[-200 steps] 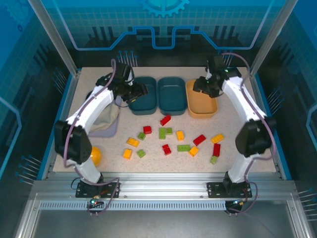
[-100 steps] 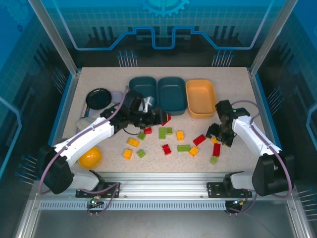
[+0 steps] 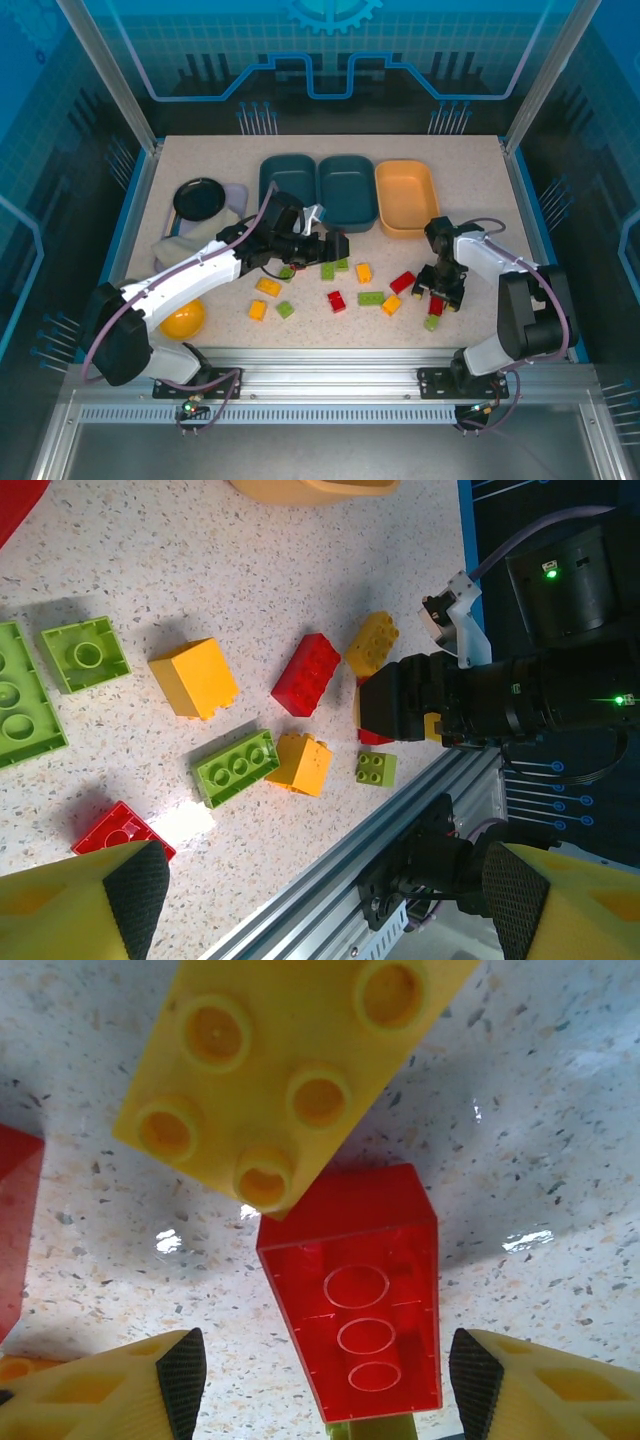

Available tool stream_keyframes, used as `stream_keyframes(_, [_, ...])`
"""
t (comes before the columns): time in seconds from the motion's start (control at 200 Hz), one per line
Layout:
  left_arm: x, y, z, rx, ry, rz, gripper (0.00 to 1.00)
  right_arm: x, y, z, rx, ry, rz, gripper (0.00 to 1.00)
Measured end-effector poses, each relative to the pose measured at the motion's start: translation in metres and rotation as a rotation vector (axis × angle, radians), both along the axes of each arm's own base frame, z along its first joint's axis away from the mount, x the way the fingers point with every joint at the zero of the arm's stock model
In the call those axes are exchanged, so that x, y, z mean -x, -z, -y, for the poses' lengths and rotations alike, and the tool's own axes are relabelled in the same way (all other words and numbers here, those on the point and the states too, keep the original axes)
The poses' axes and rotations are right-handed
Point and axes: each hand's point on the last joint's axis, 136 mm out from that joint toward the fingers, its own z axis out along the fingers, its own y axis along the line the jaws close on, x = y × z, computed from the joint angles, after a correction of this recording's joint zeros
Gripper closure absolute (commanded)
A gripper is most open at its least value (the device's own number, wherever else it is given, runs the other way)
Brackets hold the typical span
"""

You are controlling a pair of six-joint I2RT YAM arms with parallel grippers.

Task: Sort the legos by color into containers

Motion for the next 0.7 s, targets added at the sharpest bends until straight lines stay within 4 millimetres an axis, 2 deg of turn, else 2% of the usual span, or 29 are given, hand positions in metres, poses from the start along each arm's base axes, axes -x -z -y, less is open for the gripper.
stream_keyframes(0.075, [0.001, 0.000, 0.000, 0.002, 0.003, -0.001, 0.14, 0.001, 0.001, 0.001, 0.001, 0.000, -0.003, 0.34])
stream_keyframes(0.215, [-0.001, -0.002, 0.002, 0.009, 0.002, 0.005, 0.15, 0.007, 0.007, 0.005, 0.001, 0.004, -0.022, 0.44])
stream_keyframes(0.395, [-0.004, -0.006, 0.004, 0.026, -0.002, 0.019, 0.15, 0.002, 0.017, 0.005, -0.008, -0.020, -0.027, 0.67])
stream_keyframes(0.51, [-0.006, -0.007, 0.006, 0.032, -0.003, 0.027, 0.15, -0.002, 0.014, 0.004, 0.002, -0.034, -0.005, 0.74])
stream_keyframes(0.6, [-0.009, -0.009, 0.007, 0.034, -0.008, 0.029, 0.15, -0.013, -0.003, -0.003, 0.015, -0.080, 0.061, 0.75])
stream_keyframes(0.7, [-0.020, -0.024, 0.011, 0.041, -0.032, 0.050, 0.15, -0.046, -0.045, -0.014, 0.011, -0.114, 0.221, 0.75])
